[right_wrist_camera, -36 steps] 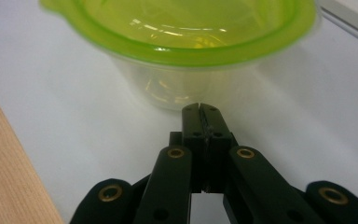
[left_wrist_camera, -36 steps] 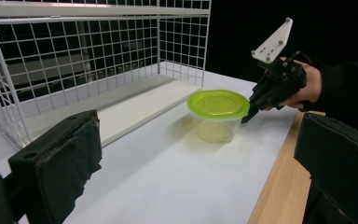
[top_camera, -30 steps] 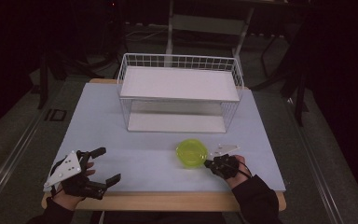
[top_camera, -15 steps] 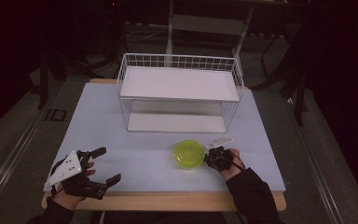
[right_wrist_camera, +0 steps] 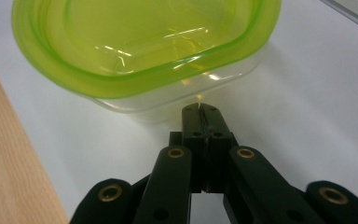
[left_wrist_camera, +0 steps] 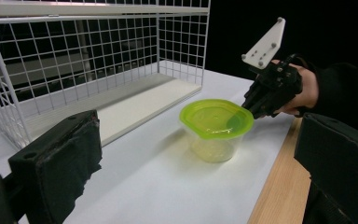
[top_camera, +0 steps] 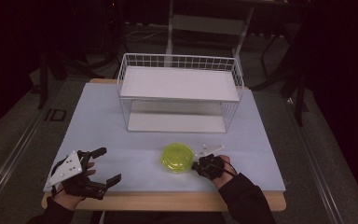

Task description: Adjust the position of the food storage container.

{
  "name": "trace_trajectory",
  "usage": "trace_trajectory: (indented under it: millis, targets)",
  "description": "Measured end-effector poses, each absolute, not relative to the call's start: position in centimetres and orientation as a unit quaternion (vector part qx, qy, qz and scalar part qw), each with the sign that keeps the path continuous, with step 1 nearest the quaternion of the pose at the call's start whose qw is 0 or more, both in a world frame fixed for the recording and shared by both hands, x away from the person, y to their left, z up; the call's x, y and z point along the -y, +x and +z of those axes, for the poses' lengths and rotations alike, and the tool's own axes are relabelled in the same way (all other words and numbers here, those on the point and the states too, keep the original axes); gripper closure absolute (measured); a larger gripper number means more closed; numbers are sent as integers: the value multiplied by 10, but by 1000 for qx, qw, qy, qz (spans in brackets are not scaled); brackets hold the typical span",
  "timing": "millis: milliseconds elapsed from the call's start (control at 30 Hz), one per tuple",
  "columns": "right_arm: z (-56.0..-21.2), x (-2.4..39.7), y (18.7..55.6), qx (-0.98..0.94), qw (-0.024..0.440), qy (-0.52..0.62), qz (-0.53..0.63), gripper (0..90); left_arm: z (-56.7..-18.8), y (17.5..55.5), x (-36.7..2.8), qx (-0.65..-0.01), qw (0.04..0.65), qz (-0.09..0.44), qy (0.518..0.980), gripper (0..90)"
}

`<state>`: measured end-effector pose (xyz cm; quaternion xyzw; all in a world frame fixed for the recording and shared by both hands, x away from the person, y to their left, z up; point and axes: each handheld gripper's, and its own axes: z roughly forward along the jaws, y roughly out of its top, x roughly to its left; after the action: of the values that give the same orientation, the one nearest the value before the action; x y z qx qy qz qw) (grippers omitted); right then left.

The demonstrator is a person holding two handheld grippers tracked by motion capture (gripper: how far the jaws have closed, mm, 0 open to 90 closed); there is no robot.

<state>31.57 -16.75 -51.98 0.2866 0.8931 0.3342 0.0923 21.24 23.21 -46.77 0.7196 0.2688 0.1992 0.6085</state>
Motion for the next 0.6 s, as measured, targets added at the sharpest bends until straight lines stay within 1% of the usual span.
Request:
trace_trajectory:
  millis: [167, 200, 467, 600]
  targets:
    - [-520, 164, 321, -891, 97, 291, 334, 898, -468, 213, -231, -269, 608, 199, 720, 13]
    - [-519, 159, 327, -888, 96, 295, 340, 898, -468, 213, -231, -269, 608, 198, 721, 13]
    - [-520, 140, 338, -890, 100, 293, 335, 893, -468, 212, -232, -269, 608, 198, 720, 13]
    - [-518, 144, 337, -889, 105, 299, 331, 889, -468, 212, -232, -269, 610, 196, 719, 13]
